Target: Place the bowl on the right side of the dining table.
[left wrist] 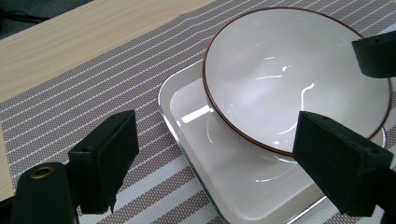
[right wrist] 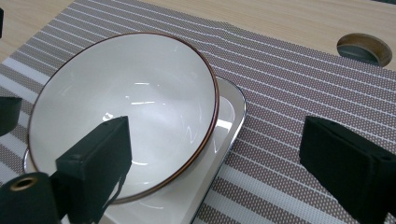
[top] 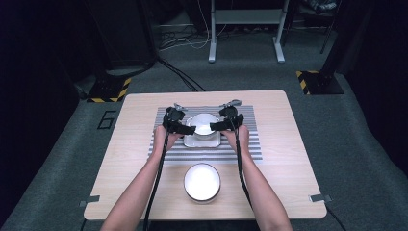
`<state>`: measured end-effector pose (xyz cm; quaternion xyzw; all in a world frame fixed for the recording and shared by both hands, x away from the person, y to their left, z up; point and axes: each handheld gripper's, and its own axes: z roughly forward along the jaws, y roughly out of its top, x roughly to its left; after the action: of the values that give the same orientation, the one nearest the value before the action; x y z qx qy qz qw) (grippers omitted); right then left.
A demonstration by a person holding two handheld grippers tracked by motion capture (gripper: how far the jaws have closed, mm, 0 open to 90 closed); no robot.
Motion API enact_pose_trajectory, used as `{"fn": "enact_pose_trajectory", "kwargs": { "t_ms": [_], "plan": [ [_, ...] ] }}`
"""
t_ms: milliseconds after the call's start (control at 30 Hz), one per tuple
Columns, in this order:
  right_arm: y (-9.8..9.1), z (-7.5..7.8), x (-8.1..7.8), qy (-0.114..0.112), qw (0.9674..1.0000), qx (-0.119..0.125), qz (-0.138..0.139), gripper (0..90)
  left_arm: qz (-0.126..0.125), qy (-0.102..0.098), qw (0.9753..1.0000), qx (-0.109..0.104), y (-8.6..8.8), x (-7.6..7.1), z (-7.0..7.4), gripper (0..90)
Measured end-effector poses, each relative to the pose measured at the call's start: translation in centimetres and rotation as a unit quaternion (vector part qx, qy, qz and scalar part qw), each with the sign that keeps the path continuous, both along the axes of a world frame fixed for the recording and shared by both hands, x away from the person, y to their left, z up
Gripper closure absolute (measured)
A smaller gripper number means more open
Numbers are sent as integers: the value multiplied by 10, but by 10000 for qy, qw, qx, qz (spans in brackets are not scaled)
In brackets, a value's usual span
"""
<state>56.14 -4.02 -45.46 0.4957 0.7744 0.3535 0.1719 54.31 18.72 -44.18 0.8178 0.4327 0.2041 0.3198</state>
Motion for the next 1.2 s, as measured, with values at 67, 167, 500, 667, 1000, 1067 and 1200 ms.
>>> {"fn": "enact_pose_trajectory", "kwargs": {
  "t_ms": [67,167,500,667,1000,1067,1200],
  "plan": [
    [-1,4,-5,-84,10000,-28,24,76,-35,-4,10000,-14,2,-4,2,125],
    [-4,9,-13,-203,9998,-44,76,62,-78,-27,10000,4,6,-10,4,103],
    [-13,21,-46,-471,9985,-42,277,0,-132,-71,9999,20,21,-33,8,15],
    [-21,24,-62,-633,9974,-52,333,0,-157,-139,9998,29,28,-45,8,2],
    [-43,31,-91,-819,9962,-62,306,0,-240,-358,9991,45,41,-75,12,0],
    [-48,32,-96,-846,9959,-92,308,0,-232,-382,9990,79,44,-80,14,1],
    [-56,32,-104,-872,9957,-60,303,0,-227,-443,9987,95,50,-89,15,1]
  ]
}}
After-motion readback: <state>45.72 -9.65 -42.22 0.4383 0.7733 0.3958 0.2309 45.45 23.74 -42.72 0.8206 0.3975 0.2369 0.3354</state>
